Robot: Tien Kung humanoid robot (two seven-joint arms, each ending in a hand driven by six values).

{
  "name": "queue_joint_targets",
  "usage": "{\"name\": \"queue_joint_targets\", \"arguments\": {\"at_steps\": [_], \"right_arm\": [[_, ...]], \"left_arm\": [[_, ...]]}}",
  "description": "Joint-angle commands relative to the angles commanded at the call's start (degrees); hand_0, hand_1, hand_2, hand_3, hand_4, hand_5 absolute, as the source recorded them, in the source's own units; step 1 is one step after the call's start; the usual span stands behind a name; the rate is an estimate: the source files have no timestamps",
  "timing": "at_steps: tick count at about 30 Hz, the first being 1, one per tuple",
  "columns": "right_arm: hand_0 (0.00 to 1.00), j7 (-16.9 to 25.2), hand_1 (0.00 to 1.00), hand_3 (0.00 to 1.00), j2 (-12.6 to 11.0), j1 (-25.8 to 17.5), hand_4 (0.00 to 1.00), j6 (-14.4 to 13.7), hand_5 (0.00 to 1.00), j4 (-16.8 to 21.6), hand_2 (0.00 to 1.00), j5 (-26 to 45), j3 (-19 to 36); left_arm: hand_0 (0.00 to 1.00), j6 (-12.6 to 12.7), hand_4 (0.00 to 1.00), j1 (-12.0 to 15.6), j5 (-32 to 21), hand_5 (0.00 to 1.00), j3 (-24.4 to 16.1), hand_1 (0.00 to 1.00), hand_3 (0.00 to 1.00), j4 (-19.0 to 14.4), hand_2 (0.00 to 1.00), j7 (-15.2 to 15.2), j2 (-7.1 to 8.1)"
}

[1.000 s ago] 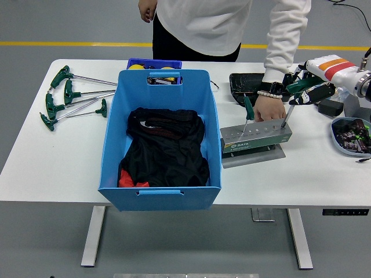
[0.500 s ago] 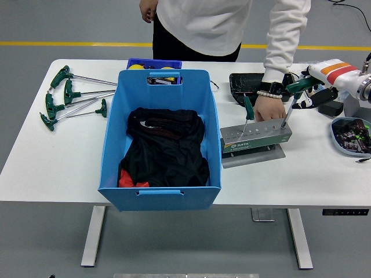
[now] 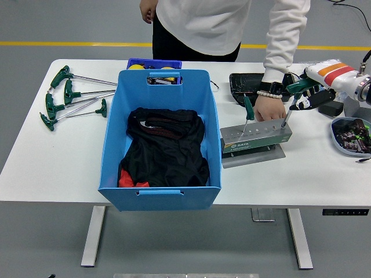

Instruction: Lift tool from toolbox,place it in box,lift tool from toolbox,place it in box

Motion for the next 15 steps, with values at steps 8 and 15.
{"name": "queue_joint_targets", "arguments": {"at_steps": [8, 15], "right_arm": [[0.273, 0.16, 0.225, 0.247, 0.41, -0.21, 0.998, -0.50, 0.688, -0.77, 0.233, 0.35, 0.09], [0.087, 1.39, 0.101, 0.149, 1.04, -0.54, 0.998, -2.87, 0.690, -2.61, 0.144, 0.54, 0.56]], "left_arm": [[0.745, -0.01, 0.735, -0.08, 0.04, 0.607, 0.04, 0.727, 0.773, 0.00, 0.798, 0.05, 0.00], [0.745, 0.00, 0.734, -0.12, 0.24, 0.607, -0.10, 0.727, 0.774, 0.00, 0.798, 0.07, -0.03]]}}
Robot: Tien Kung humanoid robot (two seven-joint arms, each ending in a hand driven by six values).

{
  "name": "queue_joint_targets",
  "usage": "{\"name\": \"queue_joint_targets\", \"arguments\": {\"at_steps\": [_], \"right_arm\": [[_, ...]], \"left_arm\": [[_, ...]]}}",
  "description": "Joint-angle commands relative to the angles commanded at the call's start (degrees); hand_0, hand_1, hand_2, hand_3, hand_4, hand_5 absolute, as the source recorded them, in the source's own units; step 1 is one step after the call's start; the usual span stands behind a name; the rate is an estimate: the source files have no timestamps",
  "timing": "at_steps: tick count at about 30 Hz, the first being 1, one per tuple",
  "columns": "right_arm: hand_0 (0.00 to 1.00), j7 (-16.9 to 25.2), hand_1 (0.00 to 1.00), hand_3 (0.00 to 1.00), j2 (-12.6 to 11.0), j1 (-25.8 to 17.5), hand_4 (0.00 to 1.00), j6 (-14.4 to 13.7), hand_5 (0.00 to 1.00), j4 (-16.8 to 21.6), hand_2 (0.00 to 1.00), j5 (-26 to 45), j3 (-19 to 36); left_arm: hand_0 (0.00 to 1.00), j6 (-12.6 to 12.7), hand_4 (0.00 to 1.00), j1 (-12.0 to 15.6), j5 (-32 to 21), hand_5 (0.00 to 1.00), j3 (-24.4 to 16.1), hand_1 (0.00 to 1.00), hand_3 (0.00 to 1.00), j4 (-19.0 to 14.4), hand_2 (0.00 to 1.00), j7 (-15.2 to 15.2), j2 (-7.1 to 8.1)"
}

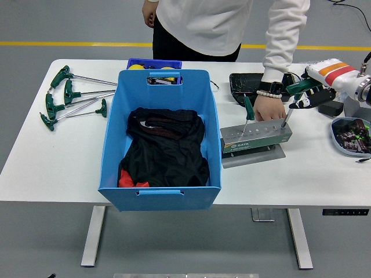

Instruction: Lift tool from toolbox,place it in box,lift tool from toolbox,place it in box

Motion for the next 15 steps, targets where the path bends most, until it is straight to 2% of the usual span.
{"name": "queue_joint_targets", "arguments": {"at_steps": [1, 6, 7, 15], "right_arm": [[0.033, 0.31, 0.036, 0.066, 0.02, -0.13, 0.998, -0.39, 0.683, -0.28, 0.081, 0.27, 0.12], [0.033, 1.32, 0.036, 0.066, -0.05, -0.60, 0.998, -2.07, 0.683, -0.64, 0.081, 0.59, 0.69], [0.002, 1.41, 0.002, 0.002, -0.06, -0.65, 0.998, -2.25, 0.678, -0.62, 0.002, 0.57, 0.76], [0.002, 2.28, 0.002, 0.002, -0.15, -1.06, 0.998, -4.01, 0.680, -0.35, 0.002, 0.64, 0.92]], "left_arm": [[0.745, 0.00, 0.734, -0.01, 0.05, 0.606, -0.04, 0.727, 0.773, 0.00, 0.798, 0.01, -0.01], [0.745, 0.04, 0.734, 0.01, 0.32, 0.606, -0.29, 0.727, 0.773, 0.00, 0.798, 0.10, -0.04], [0.745, 0.04, 0.734, 0.02, 0.34, 0.606, -0.33, 0.727, 0.773, 0.00, 0.798, 0.10, -0.05], [0.745, 0.11, 0.735, 0.24, 1.06, 0.607, -0.93, 0.728, 0.773, 0.00, 0.798, 0.28, -0.08]]}}
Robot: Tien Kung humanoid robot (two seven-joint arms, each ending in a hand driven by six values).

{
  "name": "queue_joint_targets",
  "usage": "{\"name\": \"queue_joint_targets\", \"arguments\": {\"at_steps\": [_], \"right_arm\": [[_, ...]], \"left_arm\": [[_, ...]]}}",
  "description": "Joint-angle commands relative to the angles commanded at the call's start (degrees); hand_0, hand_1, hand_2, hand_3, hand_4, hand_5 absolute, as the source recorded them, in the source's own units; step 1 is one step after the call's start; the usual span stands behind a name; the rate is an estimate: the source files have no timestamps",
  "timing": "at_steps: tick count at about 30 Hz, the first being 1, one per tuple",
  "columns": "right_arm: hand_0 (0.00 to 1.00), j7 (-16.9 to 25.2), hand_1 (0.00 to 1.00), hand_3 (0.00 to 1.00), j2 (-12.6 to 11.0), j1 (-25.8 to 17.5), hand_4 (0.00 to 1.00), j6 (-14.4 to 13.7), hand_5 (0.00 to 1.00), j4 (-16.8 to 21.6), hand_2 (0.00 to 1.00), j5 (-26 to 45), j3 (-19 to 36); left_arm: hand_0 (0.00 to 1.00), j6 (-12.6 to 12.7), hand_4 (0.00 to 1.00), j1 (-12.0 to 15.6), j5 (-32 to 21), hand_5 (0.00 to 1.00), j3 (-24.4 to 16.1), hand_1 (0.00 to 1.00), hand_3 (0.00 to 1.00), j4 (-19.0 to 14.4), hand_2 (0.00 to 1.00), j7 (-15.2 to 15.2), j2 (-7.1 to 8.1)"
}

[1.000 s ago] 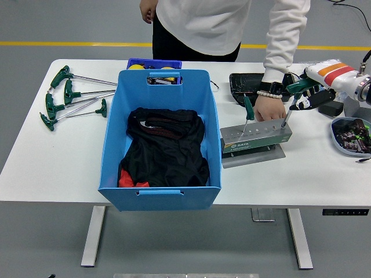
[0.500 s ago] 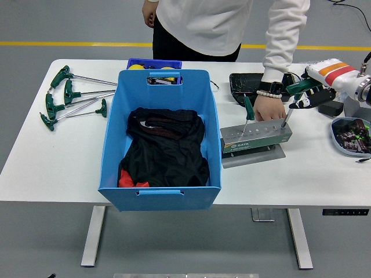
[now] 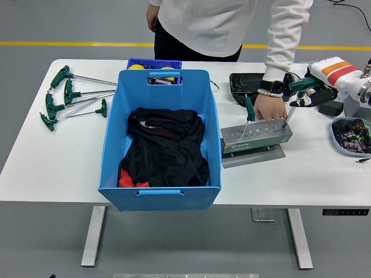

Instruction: Lift tool from toolbox,place it in box,lift tool from toolbox,place it in box

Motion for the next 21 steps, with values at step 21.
{"name": "queue_joint_targets", "arguments": {"at_steps": [21], "right_arm": [[0.002, -0.71, 0.002, 0.002, -3.69, -0.08, 0.998, 0.82, 0.820, 6.26, 0.002, 1.37, 3.97]], "left_arm": [[0.745, -0.06, 0.734, 0.57, 1.38, 0.608, -1.20, 0.728, 0.772, 0.00, 0.798, 0.10, 0.29]]}}
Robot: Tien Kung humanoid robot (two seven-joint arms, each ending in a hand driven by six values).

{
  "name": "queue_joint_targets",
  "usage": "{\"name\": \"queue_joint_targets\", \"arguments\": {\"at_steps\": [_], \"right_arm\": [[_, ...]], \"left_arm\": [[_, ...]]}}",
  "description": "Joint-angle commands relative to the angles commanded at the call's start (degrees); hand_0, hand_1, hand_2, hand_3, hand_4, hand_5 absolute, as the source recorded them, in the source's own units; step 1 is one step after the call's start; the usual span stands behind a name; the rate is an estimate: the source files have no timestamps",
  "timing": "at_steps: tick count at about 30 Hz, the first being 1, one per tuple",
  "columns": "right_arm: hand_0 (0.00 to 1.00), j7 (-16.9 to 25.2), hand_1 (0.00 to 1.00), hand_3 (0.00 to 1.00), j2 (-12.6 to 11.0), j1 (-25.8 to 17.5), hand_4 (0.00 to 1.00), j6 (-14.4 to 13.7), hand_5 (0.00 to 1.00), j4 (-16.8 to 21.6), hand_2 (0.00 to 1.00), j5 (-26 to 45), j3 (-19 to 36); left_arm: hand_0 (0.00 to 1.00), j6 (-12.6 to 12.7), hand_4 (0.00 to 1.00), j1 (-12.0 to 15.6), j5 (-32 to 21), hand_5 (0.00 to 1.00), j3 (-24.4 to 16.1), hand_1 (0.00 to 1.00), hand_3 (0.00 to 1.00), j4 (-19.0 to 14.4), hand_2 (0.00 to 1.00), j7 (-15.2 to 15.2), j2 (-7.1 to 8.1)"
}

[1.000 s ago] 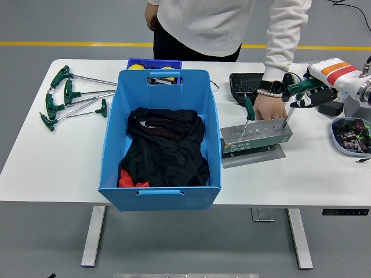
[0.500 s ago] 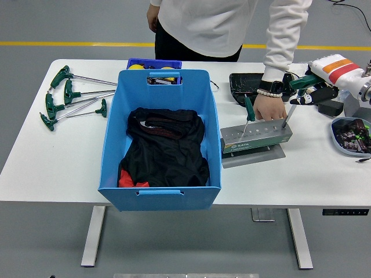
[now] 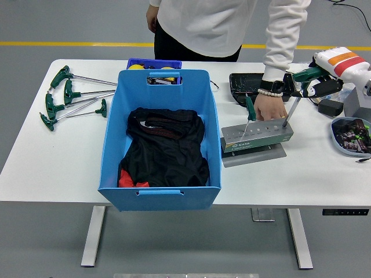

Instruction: Lift tool from toolbox,place it in box,lift tool from toolbox,place it in box

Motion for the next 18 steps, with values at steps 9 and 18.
{"name": "queue_joint_targets", "arguments": {"at_steps": [9, 18], "right_arm": [[0.002, -0.25, 0.002, 0.002, -3.60, 0.43, 0.991, 0.59, 0.743, 6.91, 0.002, -0.62, 3.05], [0.002, -0.61, 0.002, 0.002, -6.40, -0.07, 0.917, 1.18, 0.697, 11.55, 0.002, -0.89, 8.16]], "left_arm": [[0.744, 0.00, 0.732, 0.15, 0.14, 0.607, -0.32, 0.728, 0.773, 0.00, 0.798, -0.06, 0.10], [0.744, 0.03, 0.731, 0.33, 0.42, 0.608, -0.73, 0.727, 0.772, 0.00, 0.798, -0.10, 0.17]]}}
